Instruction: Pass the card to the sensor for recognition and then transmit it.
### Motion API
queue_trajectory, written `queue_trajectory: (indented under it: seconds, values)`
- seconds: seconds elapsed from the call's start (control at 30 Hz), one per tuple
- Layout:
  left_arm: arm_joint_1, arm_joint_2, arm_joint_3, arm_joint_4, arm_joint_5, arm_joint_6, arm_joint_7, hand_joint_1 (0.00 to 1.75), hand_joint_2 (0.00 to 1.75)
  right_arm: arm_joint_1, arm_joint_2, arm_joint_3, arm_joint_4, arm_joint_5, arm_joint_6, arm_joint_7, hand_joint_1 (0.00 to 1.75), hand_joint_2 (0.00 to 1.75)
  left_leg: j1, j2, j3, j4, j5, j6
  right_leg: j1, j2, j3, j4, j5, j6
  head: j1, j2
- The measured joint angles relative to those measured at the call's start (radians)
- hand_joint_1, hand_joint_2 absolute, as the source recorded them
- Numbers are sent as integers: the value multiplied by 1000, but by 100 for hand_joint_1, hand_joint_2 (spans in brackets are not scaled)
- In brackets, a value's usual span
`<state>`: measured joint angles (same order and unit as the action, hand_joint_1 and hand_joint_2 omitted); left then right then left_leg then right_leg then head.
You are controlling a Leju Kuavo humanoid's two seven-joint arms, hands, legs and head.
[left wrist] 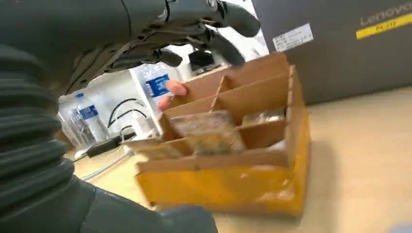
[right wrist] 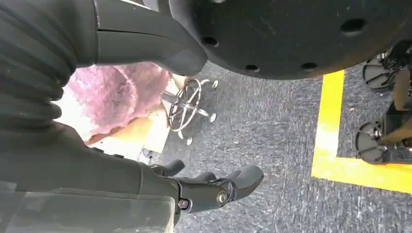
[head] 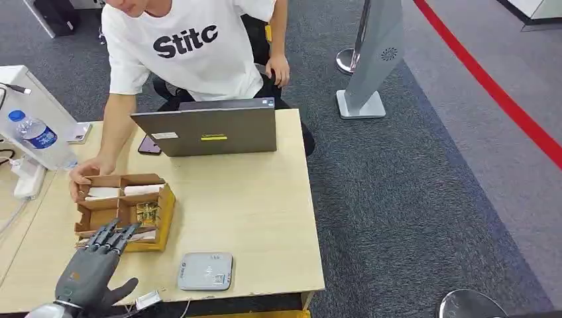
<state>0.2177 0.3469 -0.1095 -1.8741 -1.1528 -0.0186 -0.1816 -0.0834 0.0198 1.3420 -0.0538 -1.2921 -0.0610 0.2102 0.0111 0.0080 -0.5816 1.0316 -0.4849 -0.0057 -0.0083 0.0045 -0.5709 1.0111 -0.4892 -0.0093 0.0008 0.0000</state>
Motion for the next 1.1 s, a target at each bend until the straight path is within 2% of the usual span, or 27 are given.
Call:
queue_trajectory:
  seconds: [0.13, 0.37, 1.1]
  values:
    - [37, 52, 0, -28, -5, -21, 10, 0, 175, -9, 0, 0, 0, 0, 0, -4, 0, 175, 0, -2, 0, 0, 0, -1, 0, -2, 3, 0, -1, 0, 0, 0]
    - [50, 86, 0, -49, -5, -28, 12, 0, 175, -10, 0, 0, 1, 0, 0, -4, 0, 175, 0, -3, 1, 0, 0, 0, 0, -3, 4, 0, 0, 1, 0, 0]
    - [57, 95, 0, -54, -5, -28, 13, 0, 175, -10, 0, 0, 2, 0, 0, -4, 0, 175, 0, -3, 1, 1, 0, 0, 0, -3, 4, 0, 0, 1, 0, 0]
